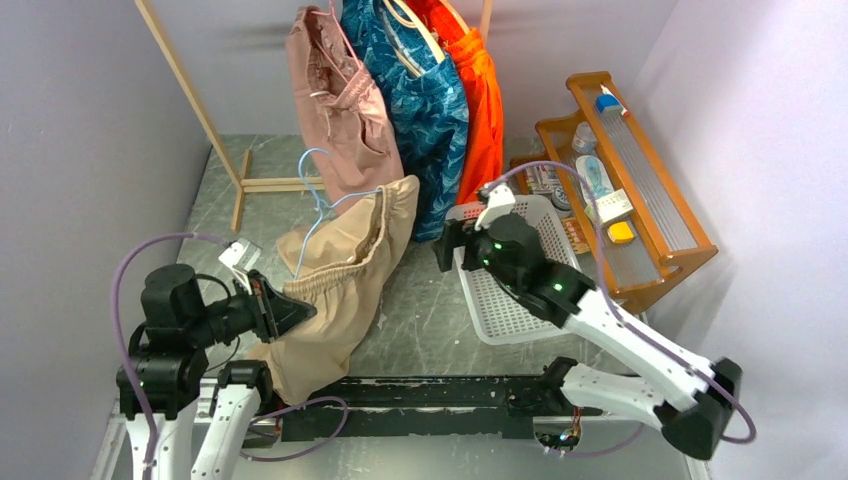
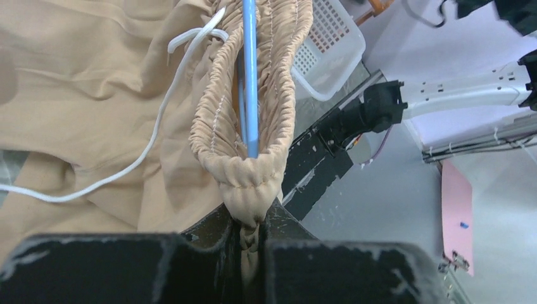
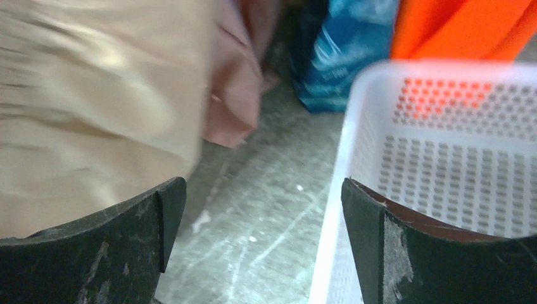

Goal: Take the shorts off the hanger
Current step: Adjust the shorts on the hanger, then remove the shorts from the hanger.

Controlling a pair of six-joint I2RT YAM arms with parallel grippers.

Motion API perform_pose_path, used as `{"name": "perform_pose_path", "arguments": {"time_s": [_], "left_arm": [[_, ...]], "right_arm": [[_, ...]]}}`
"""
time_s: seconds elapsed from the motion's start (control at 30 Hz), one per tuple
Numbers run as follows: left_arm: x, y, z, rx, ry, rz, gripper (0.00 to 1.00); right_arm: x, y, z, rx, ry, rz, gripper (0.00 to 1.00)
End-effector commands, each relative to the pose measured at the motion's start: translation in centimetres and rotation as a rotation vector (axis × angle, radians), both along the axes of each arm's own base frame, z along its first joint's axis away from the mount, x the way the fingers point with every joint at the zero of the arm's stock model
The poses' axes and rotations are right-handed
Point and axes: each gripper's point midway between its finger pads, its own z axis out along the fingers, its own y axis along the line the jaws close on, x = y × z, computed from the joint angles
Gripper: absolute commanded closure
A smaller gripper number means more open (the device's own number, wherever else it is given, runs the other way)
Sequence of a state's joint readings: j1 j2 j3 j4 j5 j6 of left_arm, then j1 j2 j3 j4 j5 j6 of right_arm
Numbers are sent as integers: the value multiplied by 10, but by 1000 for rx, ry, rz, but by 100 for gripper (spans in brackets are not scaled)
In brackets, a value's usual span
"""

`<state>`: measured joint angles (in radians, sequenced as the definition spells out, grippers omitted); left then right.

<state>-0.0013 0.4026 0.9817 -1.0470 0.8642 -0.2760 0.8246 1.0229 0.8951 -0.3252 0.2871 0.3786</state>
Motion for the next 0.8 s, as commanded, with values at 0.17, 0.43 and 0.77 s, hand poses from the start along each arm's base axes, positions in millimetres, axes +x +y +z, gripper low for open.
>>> {"name": "perform_pose_path", "arguments": {"time_s": [0.17, 0.43, 0.77], "left_arm": [[23, -17, 14, -15, -189, -243, 93], [35, -21, 11, -39, -126, -289, 93], [40, -22, 15, -49, -129, -317, 93]], "right_arm": [[-41, 36, 126, 135, -431, 453, 7], [-4, 77, 147, -2, -495, 539, 13], [20, 103, 130, -176, -505, 644, 11]]}}
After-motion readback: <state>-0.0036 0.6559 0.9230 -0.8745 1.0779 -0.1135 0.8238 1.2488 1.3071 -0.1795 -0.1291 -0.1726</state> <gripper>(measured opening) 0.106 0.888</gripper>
